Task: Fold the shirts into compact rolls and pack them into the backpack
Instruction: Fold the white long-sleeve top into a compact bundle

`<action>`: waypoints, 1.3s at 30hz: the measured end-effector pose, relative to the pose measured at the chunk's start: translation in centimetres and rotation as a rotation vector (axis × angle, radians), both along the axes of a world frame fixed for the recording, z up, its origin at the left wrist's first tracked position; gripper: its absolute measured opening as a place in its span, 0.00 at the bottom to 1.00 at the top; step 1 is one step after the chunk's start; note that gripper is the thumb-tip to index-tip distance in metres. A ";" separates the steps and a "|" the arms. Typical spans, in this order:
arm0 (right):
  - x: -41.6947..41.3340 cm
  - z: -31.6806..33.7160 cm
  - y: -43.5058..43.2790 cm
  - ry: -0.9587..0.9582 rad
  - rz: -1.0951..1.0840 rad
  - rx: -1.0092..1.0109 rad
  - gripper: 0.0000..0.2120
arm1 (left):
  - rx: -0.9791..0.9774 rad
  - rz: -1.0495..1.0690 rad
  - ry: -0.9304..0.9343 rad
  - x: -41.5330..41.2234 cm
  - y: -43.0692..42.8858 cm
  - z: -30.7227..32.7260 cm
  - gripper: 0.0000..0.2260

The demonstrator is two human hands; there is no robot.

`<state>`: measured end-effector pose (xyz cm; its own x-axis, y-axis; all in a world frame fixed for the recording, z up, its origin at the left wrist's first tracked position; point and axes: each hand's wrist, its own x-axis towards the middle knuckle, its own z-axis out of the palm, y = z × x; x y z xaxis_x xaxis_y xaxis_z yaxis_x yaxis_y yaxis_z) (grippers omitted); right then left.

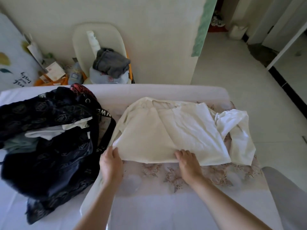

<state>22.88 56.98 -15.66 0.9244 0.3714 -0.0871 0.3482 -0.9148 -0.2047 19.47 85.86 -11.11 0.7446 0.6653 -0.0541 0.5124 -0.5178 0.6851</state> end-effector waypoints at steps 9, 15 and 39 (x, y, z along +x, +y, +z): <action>-0.4 1.1 -2.0 -0.030 0.067 -0.074 0.18 | 0.491 -0.700 0.088 -1.9 -0.3 -1.2 0.30; -0.3 1.9 -4.0 0.119 0.021 -0.122 0.16 | 0.370 -0.895 0.544 -0.4 -1.3 -1.2 0.12; 4.7 4.5 -1.0 0.103 0.073 0.100 0.18 | 0.493 -0.905 0.325 3.8 -3.2 -0.4 0.19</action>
